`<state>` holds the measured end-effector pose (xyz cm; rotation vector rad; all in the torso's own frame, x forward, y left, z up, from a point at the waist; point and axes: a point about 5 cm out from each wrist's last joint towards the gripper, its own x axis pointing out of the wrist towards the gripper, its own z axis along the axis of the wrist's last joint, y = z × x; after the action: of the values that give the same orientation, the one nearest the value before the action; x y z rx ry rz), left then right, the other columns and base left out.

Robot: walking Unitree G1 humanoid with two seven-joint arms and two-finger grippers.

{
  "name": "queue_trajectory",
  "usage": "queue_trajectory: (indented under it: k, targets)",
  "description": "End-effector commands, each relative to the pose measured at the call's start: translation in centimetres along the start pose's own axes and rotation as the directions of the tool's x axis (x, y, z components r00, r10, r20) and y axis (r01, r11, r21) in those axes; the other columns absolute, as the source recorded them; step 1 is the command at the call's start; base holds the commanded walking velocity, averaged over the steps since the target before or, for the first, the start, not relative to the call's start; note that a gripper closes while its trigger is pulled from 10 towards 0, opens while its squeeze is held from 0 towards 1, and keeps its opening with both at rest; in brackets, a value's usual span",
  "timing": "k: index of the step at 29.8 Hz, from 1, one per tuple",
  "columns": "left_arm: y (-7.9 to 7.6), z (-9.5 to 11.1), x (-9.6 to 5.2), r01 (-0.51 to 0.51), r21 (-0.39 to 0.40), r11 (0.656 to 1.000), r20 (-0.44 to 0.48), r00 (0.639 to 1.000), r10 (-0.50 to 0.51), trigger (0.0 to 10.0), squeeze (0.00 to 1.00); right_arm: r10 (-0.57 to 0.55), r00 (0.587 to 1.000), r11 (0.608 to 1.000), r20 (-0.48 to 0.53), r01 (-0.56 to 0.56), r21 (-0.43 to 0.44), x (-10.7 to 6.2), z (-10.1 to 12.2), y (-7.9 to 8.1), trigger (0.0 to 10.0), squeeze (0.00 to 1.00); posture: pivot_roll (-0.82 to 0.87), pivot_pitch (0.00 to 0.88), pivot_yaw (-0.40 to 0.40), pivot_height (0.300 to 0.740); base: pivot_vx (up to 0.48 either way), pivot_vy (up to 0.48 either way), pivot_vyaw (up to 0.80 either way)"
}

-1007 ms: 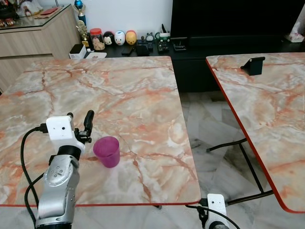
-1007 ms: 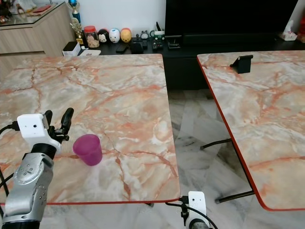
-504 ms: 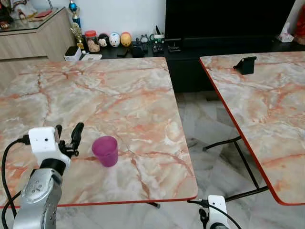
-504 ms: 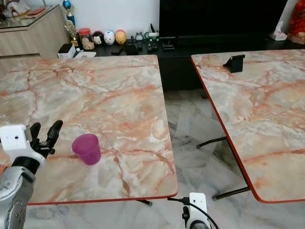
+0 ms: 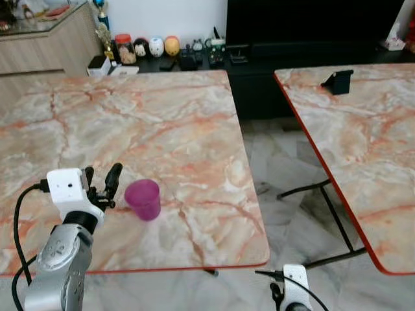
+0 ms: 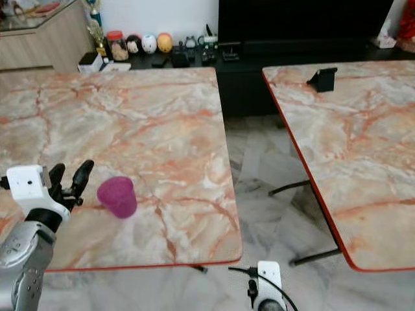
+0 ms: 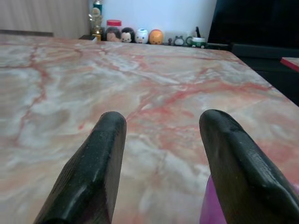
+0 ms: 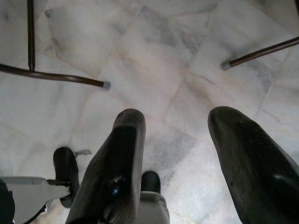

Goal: Setting the table

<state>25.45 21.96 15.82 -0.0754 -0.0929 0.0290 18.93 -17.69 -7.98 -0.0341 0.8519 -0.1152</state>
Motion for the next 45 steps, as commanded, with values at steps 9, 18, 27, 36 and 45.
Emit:
queue_trajectory:
  k: [9,18,27,36,45]
  targets:
    - [-0.2,0.7,0.2,0.004,0.028,1.000,0.019,1.000,-0.004,10.0,0.00,-0.001,1.000,1.000,0.005,0.001,0.016,0.0,0.1,0.1,10.0,0.00,-0.02,0.000,0.049,0.740,-0.125,0.000,0.00]
    - [-0.1,0.9,0.1,0.011,0.017,1.000,0.016,1.000,-0.011,10.0,0.00,-0.001,1.000,1.000,0.003,0.001,0.017,0.0,0.0,0.1,10.0,0.00,-0.01,0.000,0.049,0.740,0.000,0.000,0.00]
    - [-0.9,0.5,0.7,0.065,-0.016,0.998,-0.057,0.996,-0.066,10.0,0.00,0.000,1.000,1.000,0.002,0.000,0.017,0.0,-0.1,0.1,10.0,0.00,-0.01,0.000,0.051,0.740,0.000,0.000,0.00]
    - [-1.3,0.0,1.9,0.094,-0.052,0.994,-0.157,0.982,-0.101,10.0,0.00,0.002,1.000,1.000,0.000,-0.002,0.016,0.0,-0.1,0.2,10.0,0.00,-0.02,0.000,0.057,0.740,0.000,0.000,0.00]
    - [0.4,0.9,3.9,-0.051,-0.062,0.997,-0.248,0.968,0.034,10.0,0.16,0.005,1.000,1.000,-0.007,-0.005,0.022,0.0,-0.2,0.3,10.0,0.00,-0.02,0.000,0.065,0.740,0.000,0.000,0.00]
